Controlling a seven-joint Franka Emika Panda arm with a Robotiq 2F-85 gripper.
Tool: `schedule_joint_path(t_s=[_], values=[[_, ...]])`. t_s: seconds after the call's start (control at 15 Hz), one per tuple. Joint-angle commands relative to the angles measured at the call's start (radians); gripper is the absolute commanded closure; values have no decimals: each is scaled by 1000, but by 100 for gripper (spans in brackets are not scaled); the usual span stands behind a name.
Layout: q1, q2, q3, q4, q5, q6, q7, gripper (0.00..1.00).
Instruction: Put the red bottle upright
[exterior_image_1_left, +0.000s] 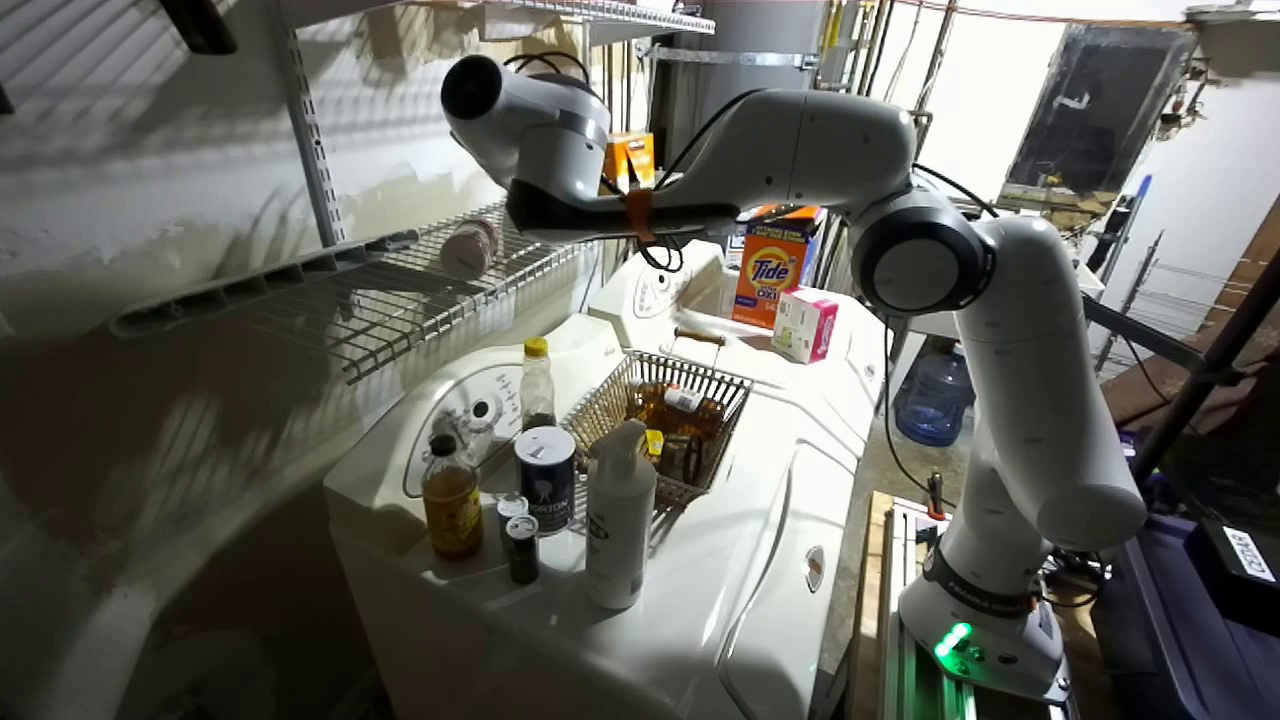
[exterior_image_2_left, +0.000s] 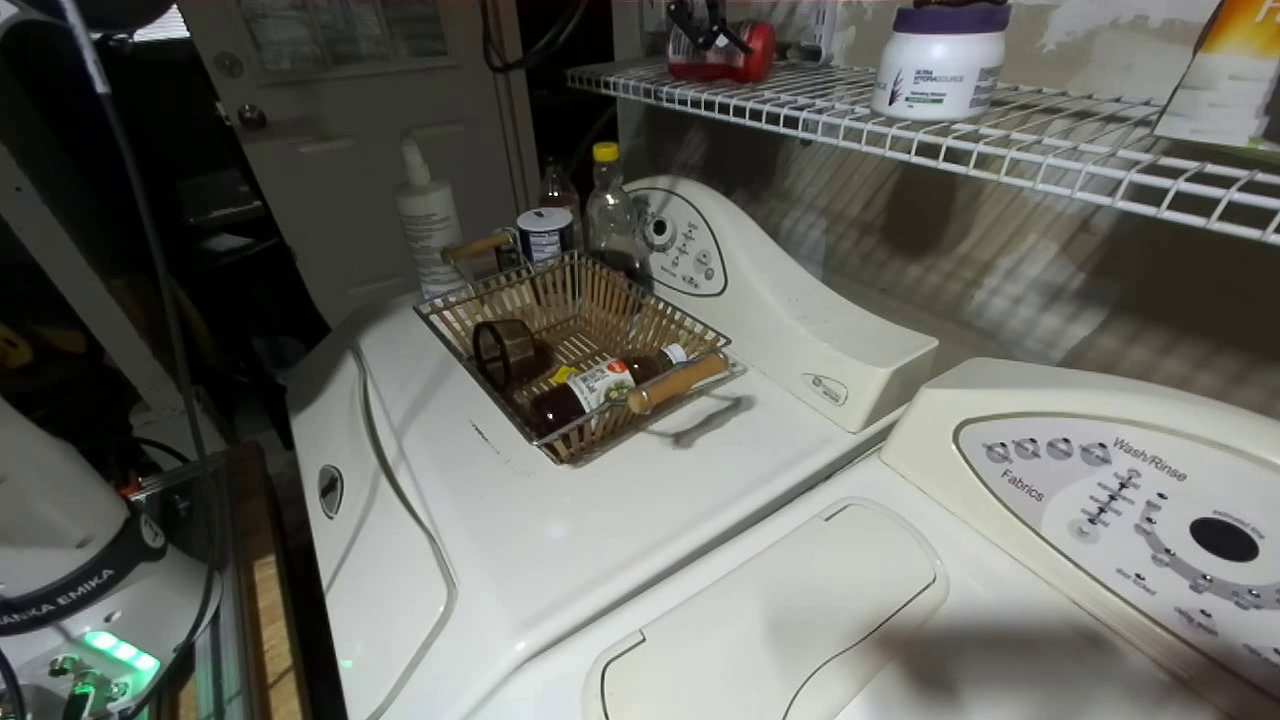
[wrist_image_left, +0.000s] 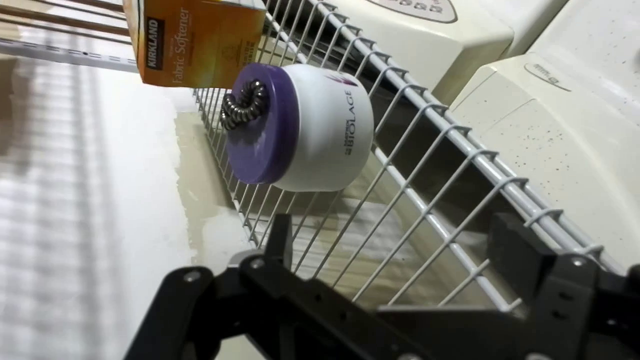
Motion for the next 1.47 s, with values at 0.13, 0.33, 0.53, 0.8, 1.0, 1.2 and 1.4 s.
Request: schedule_joint_path(t_s=[0.13, 0.33, 0.53, 0.8, 1.0, 1.2, 1.4], values=[[-62, 13, 67, 168, 240, -114, 9, 0], [-88, 14, 73, 225, 369, -154, 34, 0], [-114, 20, 82, 273, 499, -197, 64, 0], [-149, 30, 91, 324, 662, -253, 131, 0], [-140, 0, 75, 267, 658, -219, 128, 0], [-145, 0, 77, 271, 678, -220, 140, 0], [-146, 18, 69, 295, 708, -229, 290, 0]])
